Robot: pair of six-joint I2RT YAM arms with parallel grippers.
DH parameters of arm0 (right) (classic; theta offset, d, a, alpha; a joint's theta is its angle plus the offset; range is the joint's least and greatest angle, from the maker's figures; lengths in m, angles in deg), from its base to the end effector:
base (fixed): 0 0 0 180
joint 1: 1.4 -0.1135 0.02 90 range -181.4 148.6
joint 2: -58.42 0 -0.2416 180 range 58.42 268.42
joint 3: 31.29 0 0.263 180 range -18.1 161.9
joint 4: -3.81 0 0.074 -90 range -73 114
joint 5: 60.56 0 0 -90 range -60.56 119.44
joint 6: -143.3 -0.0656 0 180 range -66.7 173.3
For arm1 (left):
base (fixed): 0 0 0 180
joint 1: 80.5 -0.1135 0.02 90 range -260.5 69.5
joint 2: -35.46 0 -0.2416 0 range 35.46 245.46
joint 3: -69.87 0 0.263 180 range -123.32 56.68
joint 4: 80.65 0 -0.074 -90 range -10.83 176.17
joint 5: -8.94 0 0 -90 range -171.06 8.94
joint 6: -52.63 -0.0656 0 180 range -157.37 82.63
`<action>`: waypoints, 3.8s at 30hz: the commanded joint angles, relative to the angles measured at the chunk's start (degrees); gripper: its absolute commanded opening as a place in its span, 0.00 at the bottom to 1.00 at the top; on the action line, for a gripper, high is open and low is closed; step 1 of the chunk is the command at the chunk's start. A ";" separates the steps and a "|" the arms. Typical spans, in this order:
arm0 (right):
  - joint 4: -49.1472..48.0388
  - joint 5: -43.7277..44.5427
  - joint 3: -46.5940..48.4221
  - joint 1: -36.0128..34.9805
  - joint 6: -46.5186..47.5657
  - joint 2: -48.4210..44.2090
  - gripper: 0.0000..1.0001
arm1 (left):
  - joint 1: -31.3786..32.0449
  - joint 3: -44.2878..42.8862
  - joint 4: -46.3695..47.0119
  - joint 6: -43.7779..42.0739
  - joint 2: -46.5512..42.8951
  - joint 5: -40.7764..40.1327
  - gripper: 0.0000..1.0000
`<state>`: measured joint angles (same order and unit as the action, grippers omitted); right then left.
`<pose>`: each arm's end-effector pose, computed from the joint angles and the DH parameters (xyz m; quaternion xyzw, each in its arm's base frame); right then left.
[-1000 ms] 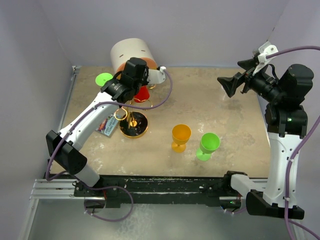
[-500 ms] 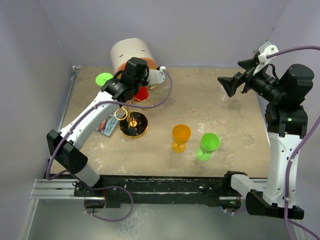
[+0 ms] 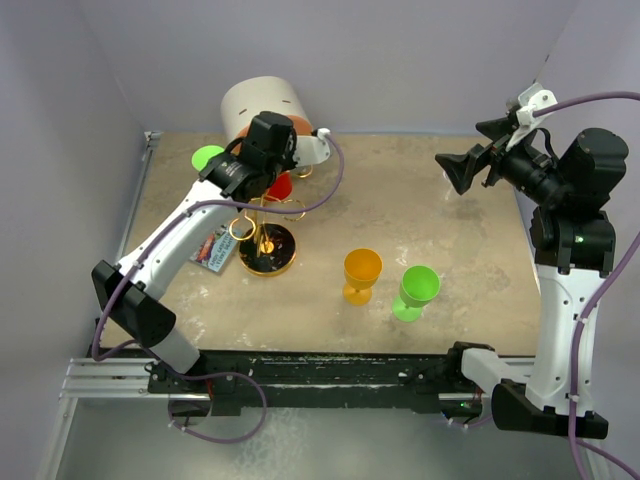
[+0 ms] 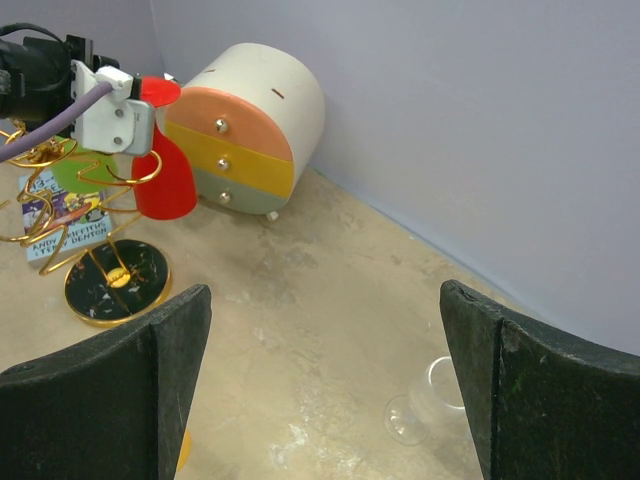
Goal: Place the wine glass upside down on the wine glass rack
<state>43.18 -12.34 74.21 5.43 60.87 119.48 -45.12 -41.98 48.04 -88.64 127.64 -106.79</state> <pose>0.2170 0.0180 0.5199 -0.2671 0.6290 0.1525 0.7139 0.3346 -0.2027 0.3736 0.5051 0.6937 0.2582 0.4439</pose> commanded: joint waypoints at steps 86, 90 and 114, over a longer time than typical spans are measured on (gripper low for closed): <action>9.26 19.80 -22.84 -34.15 15.08 15.29 0.79 | -32.20 -3.37 -4.13 35.87 -22.44 39.40 0.99; 9.87 20.09 -23.05 -36.34 15.42 16.98 0.65 | -33.36 -3.31 -3.75 35.97 -22.67 39.45 0.99; 13.07 23.68 -23.68 -38.54 18.18 18.25 0.20 | -36.68 0.52 -0.76 37.64 -24.45 37.70 0.99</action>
<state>55.74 10.61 51.00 -32.88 77.96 138.47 -81.25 -41.65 44.56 -52.68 104.32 -69.79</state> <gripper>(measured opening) 0.198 0.992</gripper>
